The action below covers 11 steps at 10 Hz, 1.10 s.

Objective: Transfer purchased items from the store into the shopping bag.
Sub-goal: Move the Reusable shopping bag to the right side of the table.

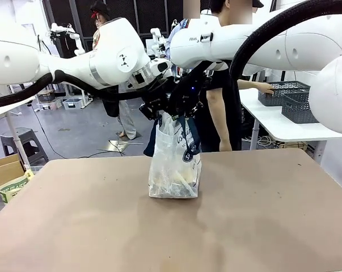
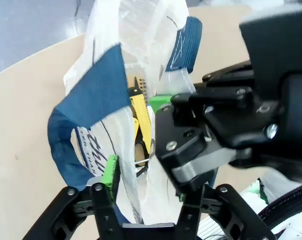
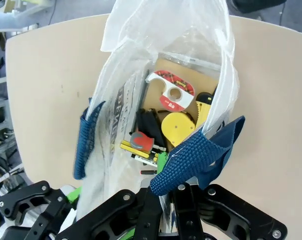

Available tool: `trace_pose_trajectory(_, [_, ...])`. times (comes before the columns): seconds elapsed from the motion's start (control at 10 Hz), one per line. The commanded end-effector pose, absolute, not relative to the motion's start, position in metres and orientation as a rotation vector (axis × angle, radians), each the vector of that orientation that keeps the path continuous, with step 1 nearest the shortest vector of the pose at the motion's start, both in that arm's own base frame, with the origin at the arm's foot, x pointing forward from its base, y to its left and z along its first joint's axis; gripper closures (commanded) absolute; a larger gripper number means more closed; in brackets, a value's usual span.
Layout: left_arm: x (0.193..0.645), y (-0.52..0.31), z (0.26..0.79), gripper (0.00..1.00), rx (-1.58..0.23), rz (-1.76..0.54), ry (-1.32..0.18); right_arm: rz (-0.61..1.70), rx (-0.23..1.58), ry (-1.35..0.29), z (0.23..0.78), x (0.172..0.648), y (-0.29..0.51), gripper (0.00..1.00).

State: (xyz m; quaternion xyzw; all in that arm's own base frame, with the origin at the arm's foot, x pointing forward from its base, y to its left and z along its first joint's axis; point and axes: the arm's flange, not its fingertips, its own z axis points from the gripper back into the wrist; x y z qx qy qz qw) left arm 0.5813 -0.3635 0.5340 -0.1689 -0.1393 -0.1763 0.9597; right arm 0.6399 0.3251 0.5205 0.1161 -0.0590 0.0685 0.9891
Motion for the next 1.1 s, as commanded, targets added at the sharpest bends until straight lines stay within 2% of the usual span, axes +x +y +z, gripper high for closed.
trace_pose_trajectory(0.0, [0.559, -0.343, 0.531, 0.00, -0.393, -0.369, -0.293, 0.158, 0.244, -0.104, 0.528, 0.650, 0.328, 1.00])
trace_pose_trajectory(0.4, [0.551, -0.346, 0.540, 0.00, -0.445, -0.436, -0.323, 0.158, 0.235, -0.094, 0.526, 0.656, 0.331, 1.00])
trace_pose_trajectory(0.7, [0.554, -0.355, 0.533, 0.00, -0.453, -0.468, -0.279, 0.161, 0.234, -0.091, 0.525, 0.655, 0.331, 1.00])
trace_pose_trajectory(1.0, [0.555, -0.366, 0.529, 0.00, -0.367, -0.464, -0.268, 0.166, 0.237, -0.088, 0.525, 0.656, 0.331, 1.00])
